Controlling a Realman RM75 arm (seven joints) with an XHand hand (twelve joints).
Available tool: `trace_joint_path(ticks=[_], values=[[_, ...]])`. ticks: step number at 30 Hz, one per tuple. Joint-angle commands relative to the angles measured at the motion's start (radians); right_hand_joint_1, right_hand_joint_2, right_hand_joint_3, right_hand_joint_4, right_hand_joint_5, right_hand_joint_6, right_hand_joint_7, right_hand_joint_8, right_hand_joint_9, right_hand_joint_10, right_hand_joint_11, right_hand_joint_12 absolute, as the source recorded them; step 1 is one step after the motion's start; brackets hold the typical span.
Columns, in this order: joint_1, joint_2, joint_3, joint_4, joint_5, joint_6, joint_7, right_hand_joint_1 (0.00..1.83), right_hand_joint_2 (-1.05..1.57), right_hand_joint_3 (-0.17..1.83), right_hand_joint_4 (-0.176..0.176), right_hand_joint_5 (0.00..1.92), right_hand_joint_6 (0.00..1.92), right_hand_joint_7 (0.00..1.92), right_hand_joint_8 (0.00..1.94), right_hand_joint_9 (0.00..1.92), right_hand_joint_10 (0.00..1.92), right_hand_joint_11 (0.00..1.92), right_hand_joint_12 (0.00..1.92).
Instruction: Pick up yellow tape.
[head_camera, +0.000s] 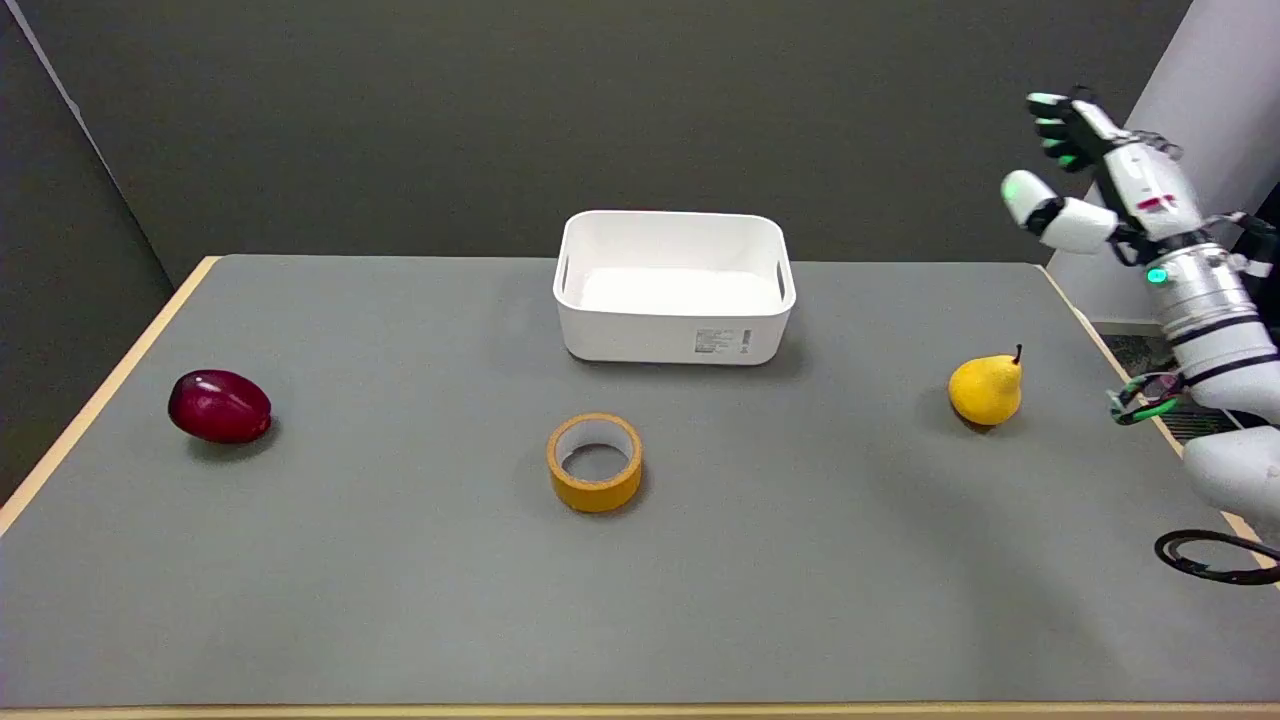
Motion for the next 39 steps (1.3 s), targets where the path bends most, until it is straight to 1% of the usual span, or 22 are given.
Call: trace_joint_path(ticks=[1,3,6,8,12,14,17,19,21,23,25,27,29,31,34,36,37,38,39], values=[[-0.245,-0.002,-0.177,0.699,-0.104,-0.152,-0.128,0.37,0.61,1.01,0.129,0.17,0.46,0.31,0.43,0.33,0.73,0.27,1.27],[-0.245,-0.038,-0.215,0.78,-0.187,-0.218,-0.238,0.47,0.62,0.98,0.121,0.17,0.43,0.31,0.37,0.3,0.7,0.22,1.28],[-0.245,-0.09,-0.24,0.868,-0.298,-0.314,-0.302,0.52,0.62,0.96,0.116,0.17,0.41,0.29,0.34,0.27,0.68,0.18,1.26],[-0.246,-0.105,-0.259,0.916,-0.352,-0.357,-0.335,0.53,0.62,0.94,0.116,0.17,0.39,0.29,0.32,0.25,0.65,0.16,1.23],[-0.245,-0.131,-0.303,1.008,-0.473,-0.463,-0.413,0.51,0.58,0.97,0.115,0.15,0.4,0.24,0.31,0.2,0.61,0.11,1.2],[-0.242,-0.144,-0.326,1.068,-0.556,-0.544,-0.449,0.5,0.55,0.97,0.112,0.1,0.35,0.16,0.26,0.13,0.53,0.06,1.14],[-0.239,-0.172,-0.353,1.118,-0.634,-0.633,-0.453,0.5,0.52,0.96,0.106,0.05,0.27,0.09,0.23,0.07,0.48,0.03,1.08],[-0.238,-0.187,-0.369,1.127,-0.642,-0.648,-0.453,0.46,0.49,0.95,0.099,0.01,0.19,0.03,0.19,0.03,0.45,0.03,1.0],[-0.235,-0.207,-0.388,1.127,-0.643,-0.657,-0.453,0.47,0.5,0.94,0.091,0.0,0.16,0.0,0.2,0.01,0.42,0.0,1.05],[-0.224,-0.23,-0.409,1.123,-0.657,-0.66,-0.454,0.43,0.48,0.94,0.087,0.0,0.07,0.0,0.15,0.0,0.38,0.0,1.0],[-0.204,-0.254,-0.436,1.112,-0.679,-0.669,-0.454,0.43,0.48,0.93,0.087,0.0,0.07,0.0,0.15,0.0,0.38,0.0,1.0],[-0.186,-0.273,-0.466,1.098,-0.684,-0.682,-0.454,0.41,0.49,0.96,0.086,0.0,0.11,0.03,0.14,0.01,0.41,0.03,0.93],[-0.163,-0.291,-0.497,1.079,-0.684,-0.705,-0.454,0.4,0.49,0.96,0.088,0.0,0.14,0.04,0.18,0.02,0.47,0.05,0.96],[-0.111,-0.321,-0.54,1.025,-0.677,-0.736,-0.446,0.37,0.49,0.96,0.093,0.02,0.14,0.06,0.22,0.05,0.52,0.07,1.0],[-0.028,-0.368,-0.595,0.949,-0.665,-0.773,-0.446,0.38,0.47,0.96,0.094,0.03,0.13,0.07,0.24,0.06,0.53,0.07,1.02],[0.022,-0.396,-0.613,0.891,-0.627,-0.782,-0.446,0.39,0.48,0.96,0.094,0.03,0.16,0.09,0.26,0.09,0.53,0.08,1.05],[0.038,-0.404,-0.62,0.871,-0.609,-0.782,-0.446,0.41,0.49,0.96,0.094,0.02,0.21,0.1,0.26,0.1,0.51,0.07,1.09],[0.064,-0.414,-0.629,0.833,-0.565,-0.782,-0.446,0.43,0.5,0.95,0.095,0.0,0.26,0.11,0.25,0.11,0.5,0.06,1.12],[0.079,-0.422,-0.636,0.805,-0.53,-0.78,-0.447,0.42,0.5,0.96,0.096,0.01,0.26,0.12,0.25,0.12,0.51,0.07,1.13]])
